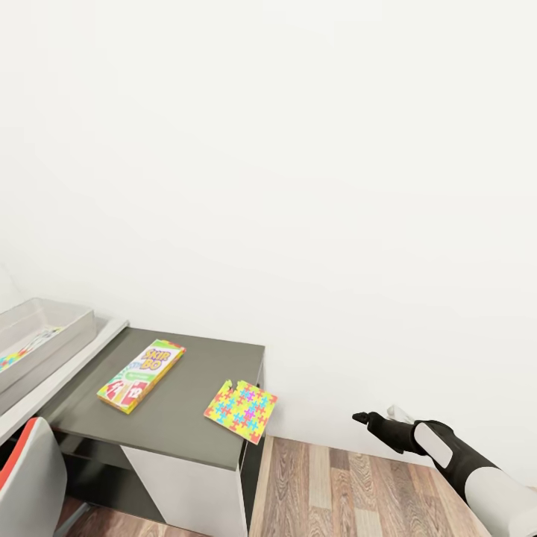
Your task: Put all the toys in the child's room - the three board games (two on the bed and one on the table), the two jigsaw puzzles on the table, and the tennis ball on the table - inside the toy box on the table in the child's room.
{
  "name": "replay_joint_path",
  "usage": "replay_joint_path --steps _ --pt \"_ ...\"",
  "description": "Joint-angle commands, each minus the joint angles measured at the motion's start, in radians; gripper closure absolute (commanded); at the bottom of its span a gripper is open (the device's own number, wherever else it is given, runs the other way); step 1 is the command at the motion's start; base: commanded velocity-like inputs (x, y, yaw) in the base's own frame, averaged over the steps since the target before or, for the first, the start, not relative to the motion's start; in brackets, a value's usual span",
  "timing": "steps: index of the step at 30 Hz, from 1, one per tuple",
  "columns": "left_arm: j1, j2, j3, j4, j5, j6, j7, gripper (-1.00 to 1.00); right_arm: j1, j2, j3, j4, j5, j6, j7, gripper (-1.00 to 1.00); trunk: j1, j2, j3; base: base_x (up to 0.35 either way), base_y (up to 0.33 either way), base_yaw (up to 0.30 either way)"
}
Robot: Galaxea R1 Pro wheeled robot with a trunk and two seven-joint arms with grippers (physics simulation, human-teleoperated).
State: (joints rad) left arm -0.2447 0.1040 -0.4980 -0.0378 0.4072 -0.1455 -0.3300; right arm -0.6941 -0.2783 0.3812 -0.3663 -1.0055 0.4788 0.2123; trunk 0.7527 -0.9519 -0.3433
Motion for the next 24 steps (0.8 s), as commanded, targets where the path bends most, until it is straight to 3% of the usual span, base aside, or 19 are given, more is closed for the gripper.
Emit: replay_joint_path --steps 1,13,24 --pt "-0.001 0.0 -0.008 0.001 0.009 -0.003 -0.003 -1.0 -0.001 -0.001 0.004 0.0 -0.001 0.002 0.003 -1.0 0.004 -0.008 -0.004 0.0 0.0 0.0" --pt "-0.001 0.0 0.025 0.001 0.008 -0.005 -0.002 -1.0 -0.001 0.0 0.004 0.0 -0.001 0.0 0.002 -1.0 0.004 -0.008 -0.004 0.0 0.0 0.0" --pt "-0.001 0.0 0.033 0.003 0.008 -0.029 0.019 -1.0 -0.001 -0.001 0.004 0.0 -0.001 0.0 0.002 -1.0 0.004 -0.008 -0.004 -0.018 0.0 0.0"
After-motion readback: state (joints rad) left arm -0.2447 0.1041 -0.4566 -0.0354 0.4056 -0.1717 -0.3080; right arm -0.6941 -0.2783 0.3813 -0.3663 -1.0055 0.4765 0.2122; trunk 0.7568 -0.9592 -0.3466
